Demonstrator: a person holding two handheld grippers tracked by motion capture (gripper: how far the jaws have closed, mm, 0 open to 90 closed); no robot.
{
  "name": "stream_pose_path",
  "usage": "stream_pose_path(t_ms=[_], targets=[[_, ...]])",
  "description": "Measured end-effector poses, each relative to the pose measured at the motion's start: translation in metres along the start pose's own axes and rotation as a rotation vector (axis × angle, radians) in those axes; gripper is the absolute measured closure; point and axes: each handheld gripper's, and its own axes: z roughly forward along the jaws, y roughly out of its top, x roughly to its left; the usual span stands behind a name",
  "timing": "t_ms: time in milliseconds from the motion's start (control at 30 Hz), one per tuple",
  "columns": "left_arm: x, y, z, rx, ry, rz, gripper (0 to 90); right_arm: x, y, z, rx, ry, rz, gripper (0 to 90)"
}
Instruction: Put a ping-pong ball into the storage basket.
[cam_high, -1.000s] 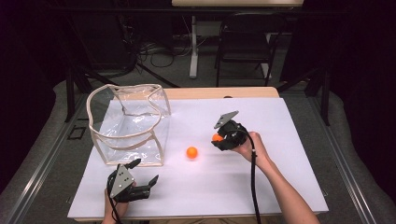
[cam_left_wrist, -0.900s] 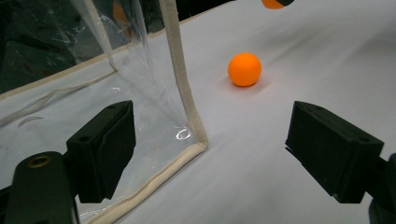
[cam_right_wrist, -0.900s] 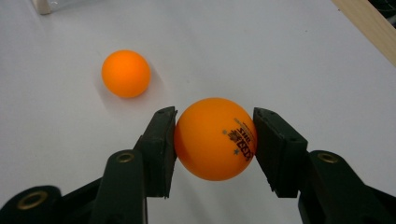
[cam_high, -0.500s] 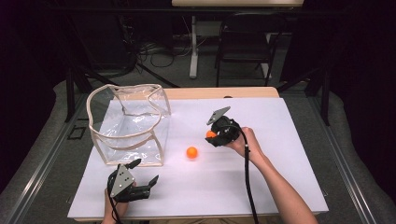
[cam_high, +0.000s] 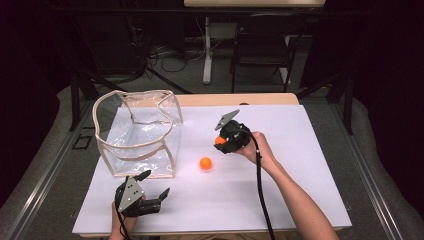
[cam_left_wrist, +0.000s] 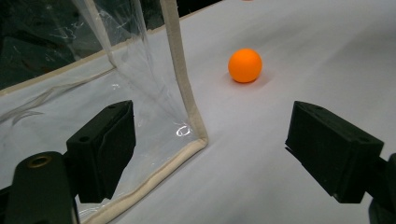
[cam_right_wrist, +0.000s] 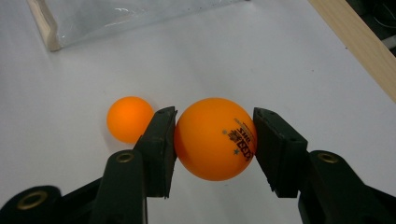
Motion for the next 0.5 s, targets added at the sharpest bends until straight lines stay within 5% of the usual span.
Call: stream_pose_path(t_ms=[500], targets=[[0.000, 0.000, 0.001, 0.003, -0.004, 0.004, 15.8, -0.001, 0.013, 0.000, -0.001, 0.002, -0.012, 51.3]])
